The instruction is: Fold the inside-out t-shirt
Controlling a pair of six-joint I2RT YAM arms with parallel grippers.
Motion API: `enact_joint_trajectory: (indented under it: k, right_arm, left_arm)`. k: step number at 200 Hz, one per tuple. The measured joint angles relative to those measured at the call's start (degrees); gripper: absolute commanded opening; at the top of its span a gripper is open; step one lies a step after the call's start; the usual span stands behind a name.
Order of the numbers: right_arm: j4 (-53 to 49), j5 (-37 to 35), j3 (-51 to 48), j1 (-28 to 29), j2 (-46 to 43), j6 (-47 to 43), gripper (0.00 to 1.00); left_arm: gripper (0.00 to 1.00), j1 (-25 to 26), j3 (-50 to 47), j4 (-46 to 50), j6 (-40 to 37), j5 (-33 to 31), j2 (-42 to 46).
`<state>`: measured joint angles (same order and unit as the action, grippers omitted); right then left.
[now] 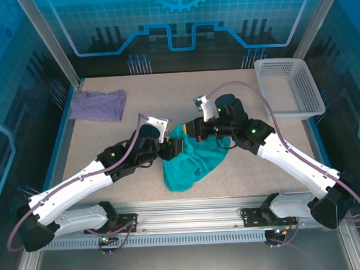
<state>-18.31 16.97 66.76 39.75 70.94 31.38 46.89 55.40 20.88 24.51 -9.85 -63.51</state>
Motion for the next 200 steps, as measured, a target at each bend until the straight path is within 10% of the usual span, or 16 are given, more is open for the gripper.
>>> enact_joint_trajectory:
  k: [67,149,200]
  right_arm:
    - [0.31,-0.07,0.00,-0.26,-0.11,-0.11,0.00]
    - [-6.51,-6.69,0.44,-2.19,-1.16,-13.40,0.04]
    - [-10.34,-10.32,2.69,-2.34,-0.42,-18.27,0.28]
  left_arm:
    - [0.00,-4.87,-1.73,-6.54,1.33,10.49,-2.23]
    - [0.00,-11.80,-9.84,-18.51,-2.36,35.76,8.07]
    - [0.00,-14.49,-11.54,-23.28,-3.67,43.47,8.79]
